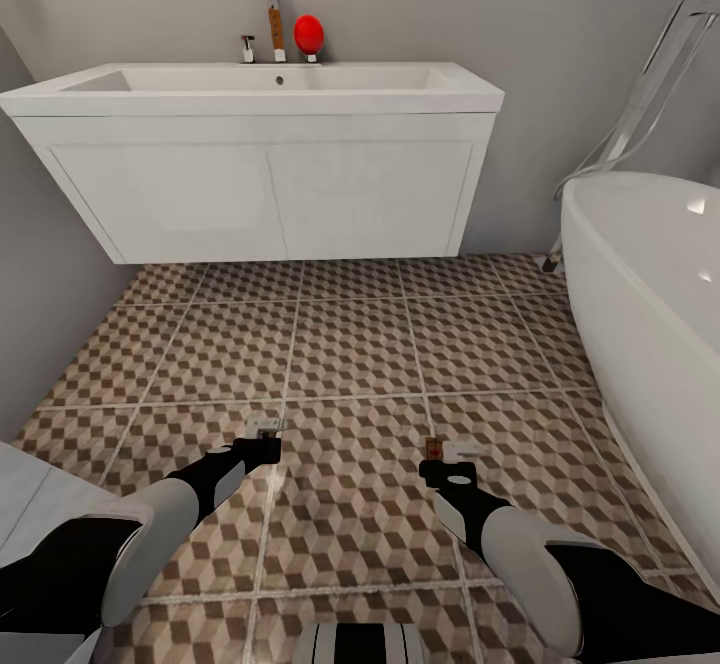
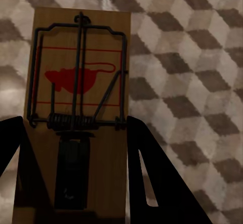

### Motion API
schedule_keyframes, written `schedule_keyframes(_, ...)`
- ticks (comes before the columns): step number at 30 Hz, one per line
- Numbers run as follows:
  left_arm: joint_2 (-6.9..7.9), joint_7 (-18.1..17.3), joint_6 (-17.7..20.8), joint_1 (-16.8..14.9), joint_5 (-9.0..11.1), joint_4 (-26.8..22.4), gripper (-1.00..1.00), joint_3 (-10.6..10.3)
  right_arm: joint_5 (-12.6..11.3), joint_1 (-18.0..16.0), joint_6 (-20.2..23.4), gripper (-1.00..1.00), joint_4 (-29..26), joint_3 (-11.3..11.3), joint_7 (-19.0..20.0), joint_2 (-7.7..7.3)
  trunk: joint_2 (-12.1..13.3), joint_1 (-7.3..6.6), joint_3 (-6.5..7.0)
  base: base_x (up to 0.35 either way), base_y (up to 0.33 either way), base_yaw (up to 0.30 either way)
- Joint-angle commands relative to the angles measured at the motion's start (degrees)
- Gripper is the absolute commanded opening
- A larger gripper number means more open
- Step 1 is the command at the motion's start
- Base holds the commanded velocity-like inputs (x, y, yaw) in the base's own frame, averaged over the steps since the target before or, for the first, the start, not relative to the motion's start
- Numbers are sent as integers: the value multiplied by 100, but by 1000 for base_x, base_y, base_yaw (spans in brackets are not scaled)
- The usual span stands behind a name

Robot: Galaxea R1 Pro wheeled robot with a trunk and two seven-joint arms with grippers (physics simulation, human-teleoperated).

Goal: Take the four mousetraps from the cabinet in the bathroom and place them on the bathroom floor. Make sure all four end up on the same floor surface, and ensure that at least two of them are either under or directly next to the same bathroom sink.

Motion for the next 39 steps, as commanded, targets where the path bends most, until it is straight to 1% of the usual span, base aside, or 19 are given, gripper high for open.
schedule_keyframes(1,-3,-15,-5,-2,33,1,-100,-42,44,-3,-17,-100,7,-53,-31,1,-1,-1,-4,0,0,0)
schedule_keyframes(4,0,-13,-4,-2,33,1,-100,-42,44,-3,-23,-100,7,-52,-40,3,-1,-1,-4,0,0,0)
schedule_keyframes(6,-16,-11,-1,-2,33,1,-100,-42,89,-3,-84,-100,-30,3,-203,17,-1,-1,-4,0,0,0)
schedule_keyframes(7,-17,-10,3,-2,33,1,-100,-42,135,-3,-42,-100,-154,40,-505,33,-1,-1,-4,0,0,0)
schedule_keyframes(8,-17,-10,5,-2,33,1,-100,-42,149,-3,-27,-100,-165,47,-552,34,-1,-1,-4,0,0,0)
schedule_keyframes(9,-18,1,11,-2,33,1,-100,-40,214,-3,44,-100,-176,46,-581,35,-1,-1,-4,0,0,0)
schedule_keyframes(11,-18,41,14,-2,33,1,-100,-40,318,-3,202,-100,-181,43,-588,36,-1,-1,-4,0,0,0)
schedule_keyframes(14,-22,198,16,-2,27,1,-100,-37,488,-3,481,-100,-185,27,-586,36,-1,-1,-4,0,0,0)
schedule_keyframes(17,-43,352,25,-2,30,1,-100,-34,544,-3,557,-100,-186,36,-585,42,-1,-1,-4,67,0,0)
schedule_keyframes(22,-65,409,32,-2,50,0,-100,-30,566,-3,540,-100,-186,46,-531,41,-1,-1,-4,250,0,0)
schedule_keyframes(28,-69,415,27,-2,53,-5,-100,-26,570,-3,475,-100,-186,48,-290,24,-1,-1,-4,310,0,0)
schedule_keyframes(39,-62,421,43,-2,66,-7,-100,-21,577,-3,354,-100,-186,49,-251,28,-1,-1,-4,244,0,0)
